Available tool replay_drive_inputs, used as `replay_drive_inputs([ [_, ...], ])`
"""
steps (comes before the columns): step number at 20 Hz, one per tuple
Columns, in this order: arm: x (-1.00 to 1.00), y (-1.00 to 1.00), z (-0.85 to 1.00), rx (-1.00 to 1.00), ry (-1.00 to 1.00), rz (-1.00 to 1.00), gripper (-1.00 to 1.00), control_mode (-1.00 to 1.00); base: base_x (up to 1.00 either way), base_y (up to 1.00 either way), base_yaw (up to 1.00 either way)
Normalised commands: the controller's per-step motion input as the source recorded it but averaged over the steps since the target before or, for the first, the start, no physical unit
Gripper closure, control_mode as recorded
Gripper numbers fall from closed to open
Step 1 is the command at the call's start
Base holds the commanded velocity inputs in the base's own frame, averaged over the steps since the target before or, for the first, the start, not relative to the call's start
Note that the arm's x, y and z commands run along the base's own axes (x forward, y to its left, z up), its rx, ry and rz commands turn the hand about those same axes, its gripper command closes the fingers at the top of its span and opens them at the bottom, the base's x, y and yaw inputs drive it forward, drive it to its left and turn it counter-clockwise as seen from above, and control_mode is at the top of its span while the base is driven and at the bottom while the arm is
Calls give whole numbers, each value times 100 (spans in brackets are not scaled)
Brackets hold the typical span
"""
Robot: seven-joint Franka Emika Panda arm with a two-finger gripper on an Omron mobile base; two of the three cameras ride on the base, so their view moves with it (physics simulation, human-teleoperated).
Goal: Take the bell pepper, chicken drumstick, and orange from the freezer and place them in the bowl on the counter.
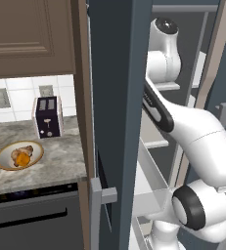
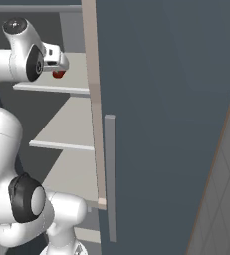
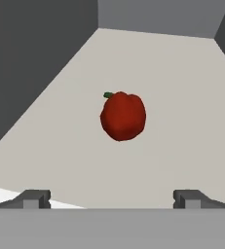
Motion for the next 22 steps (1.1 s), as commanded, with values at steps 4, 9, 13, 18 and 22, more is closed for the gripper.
replay_drive_inputs([
  [4,3,0,-25,0,0,0,-100,-100,0,0,0],
  [9,8,0,-12,0,0,0,-100,-100,0,0,0],
  [13,21,0,0,0,0,0,-100,-100,0,0,0],
  [18,23,0,0,0,0,0,-100,-100,0,0,0],
  [22,17,0,0,0,0,0,-100,-100,0,0,0],
])
